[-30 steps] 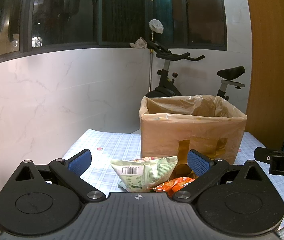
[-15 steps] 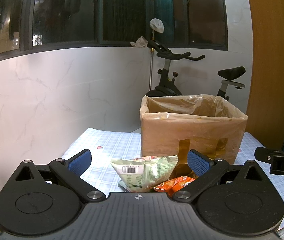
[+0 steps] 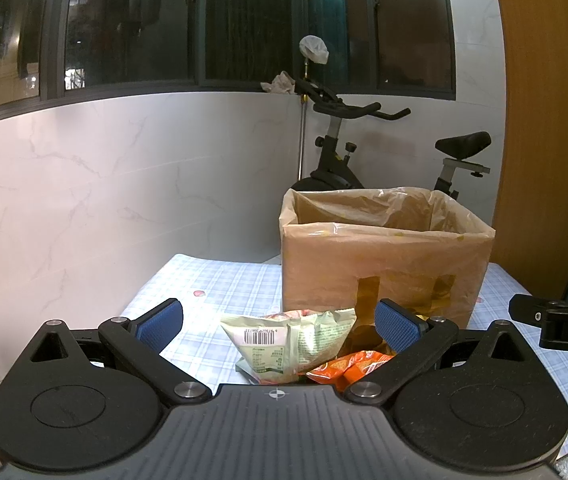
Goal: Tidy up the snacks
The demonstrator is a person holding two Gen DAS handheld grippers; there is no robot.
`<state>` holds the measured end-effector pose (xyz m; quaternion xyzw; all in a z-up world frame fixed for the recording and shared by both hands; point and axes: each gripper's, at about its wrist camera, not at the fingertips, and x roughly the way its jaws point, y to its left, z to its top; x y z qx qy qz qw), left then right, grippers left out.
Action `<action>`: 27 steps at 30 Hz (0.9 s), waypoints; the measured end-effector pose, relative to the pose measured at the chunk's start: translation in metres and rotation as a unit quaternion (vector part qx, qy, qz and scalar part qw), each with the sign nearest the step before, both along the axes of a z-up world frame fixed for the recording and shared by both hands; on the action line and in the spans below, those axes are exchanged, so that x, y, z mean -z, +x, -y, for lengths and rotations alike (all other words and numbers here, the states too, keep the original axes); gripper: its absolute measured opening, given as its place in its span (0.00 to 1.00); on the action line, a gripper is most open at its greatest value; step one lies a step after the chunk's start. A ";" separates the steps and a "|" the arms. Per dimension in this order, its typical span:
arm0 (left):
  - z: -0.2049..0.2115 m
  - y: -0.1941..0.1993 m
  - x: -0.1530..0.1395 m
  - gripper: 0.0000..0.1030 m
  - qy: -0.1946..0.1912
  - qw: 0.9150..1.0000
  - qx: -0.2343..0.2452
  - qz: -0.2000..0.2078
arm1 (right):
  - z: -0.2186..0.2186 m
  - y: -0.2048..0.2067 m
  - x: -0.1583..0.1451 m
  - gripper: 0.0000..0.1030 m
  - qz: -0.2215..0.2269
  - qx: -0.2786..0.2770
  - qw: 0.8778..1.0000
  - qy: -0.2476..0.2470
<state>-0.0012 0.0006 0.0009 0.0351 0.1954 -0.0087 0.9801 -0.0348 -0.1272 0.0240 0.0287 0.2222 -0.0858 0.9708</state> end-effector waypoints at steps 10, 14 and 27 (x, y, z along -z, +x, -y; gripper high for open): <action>0.000 0.000 0.001 1.00 0.000 1.000 0.001 0.000 | -0.001 0.001 0.001 1.00 -0.001 0.001 1.000 0.001; 0.000 0.000 0.001 1.00 0.001 1.000 0.001 -0.001 | -0.001 0.001 0.001 1.00 -0.001 0.000 1.000 0.001; -0.003 0.001 0.003 1.00 -0.002 1.000 -0.005 -0.003 | 0.002 0.001 0.009 1.00 -0.004 0.003 1.000 0.003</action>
